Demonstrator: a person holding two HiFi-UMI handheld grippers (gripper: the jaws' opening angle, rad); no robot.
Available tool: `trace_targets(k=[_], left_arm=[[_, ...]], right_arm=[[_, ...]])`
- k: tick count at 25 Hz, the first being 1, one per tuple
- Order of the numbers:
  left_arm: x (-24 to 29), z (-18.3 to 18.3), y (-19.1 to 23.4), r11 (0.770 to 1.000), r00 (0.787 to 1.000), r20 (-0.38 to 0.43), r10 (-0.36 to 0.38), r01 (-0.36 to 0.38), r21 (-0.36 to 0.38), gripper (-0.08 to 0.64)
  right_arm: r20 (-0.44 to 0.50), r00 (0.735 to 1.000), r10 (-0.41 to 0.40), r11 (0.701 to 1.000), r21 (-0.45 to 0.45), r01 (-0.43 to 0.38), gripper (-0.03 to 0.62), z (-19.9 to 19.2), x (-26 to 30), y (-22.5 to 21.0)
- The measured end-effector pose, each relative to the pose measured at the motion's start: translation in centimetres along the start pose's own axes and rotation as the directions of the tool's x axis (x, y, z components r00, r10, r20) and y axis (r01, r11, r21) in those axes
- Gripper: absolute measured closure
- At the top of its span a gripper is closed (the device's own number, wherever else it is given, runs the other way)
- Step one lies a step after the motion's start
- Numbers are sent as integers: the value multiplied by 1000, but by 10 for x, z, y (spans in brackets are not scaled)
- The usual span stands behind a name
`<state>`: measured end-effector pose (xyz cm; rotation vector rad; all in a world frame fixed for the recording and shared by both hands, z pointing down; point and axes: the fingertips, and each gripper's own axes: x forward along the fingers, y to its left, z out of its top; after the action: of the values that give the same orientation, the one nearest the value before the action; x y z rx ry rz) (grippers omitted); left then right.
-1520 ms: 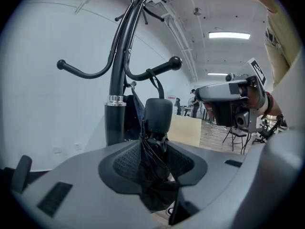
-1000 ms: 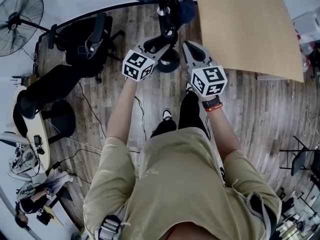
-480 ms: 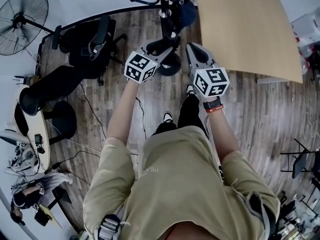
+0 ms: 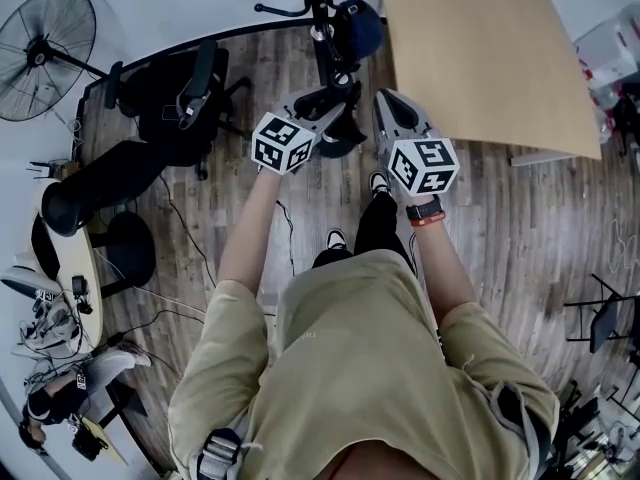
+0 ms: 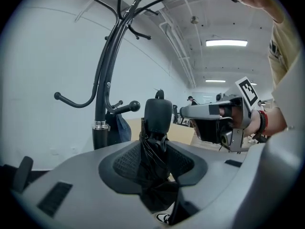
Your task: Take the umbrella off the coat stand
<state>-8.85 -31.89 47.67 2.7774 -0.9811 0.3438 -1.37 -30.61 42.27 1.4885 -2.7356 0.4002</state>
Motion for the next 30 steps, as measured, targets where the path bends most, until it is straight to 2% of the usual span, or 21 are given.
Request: trace_targets(k=[5, 9, 17, 25, 30], left_arm=[[-17, 0, -1, 994, 997, 13, 82, -81, -76, 391], [-37, 5, -5, 984, 988, 14, 153, -151, -90, 391], [-81, 18, -15, 949, 955, 35, 295, -289, -127, 391], [-112, 25, -24, 883, 887, 61, 458, -446, -150, 391], [-121, 34, -33, 848, 844, 100, 527, -514, -127, 391]], right_arm=[[16, 999, -30, 1000, 7, 30, 583, 1, -11, -4], [20, 999, -29, 1000, 7, 29, 581, 2, -17, 1], [2, 1000, -15, 1000, -1, 15, 578, -6, -25, 16], [3, 999, -46, 998, -54, 46, 578, -10, -34, 23], [-21, 998, -57, 996, -74, 56, 578, -11, -38, 24]])
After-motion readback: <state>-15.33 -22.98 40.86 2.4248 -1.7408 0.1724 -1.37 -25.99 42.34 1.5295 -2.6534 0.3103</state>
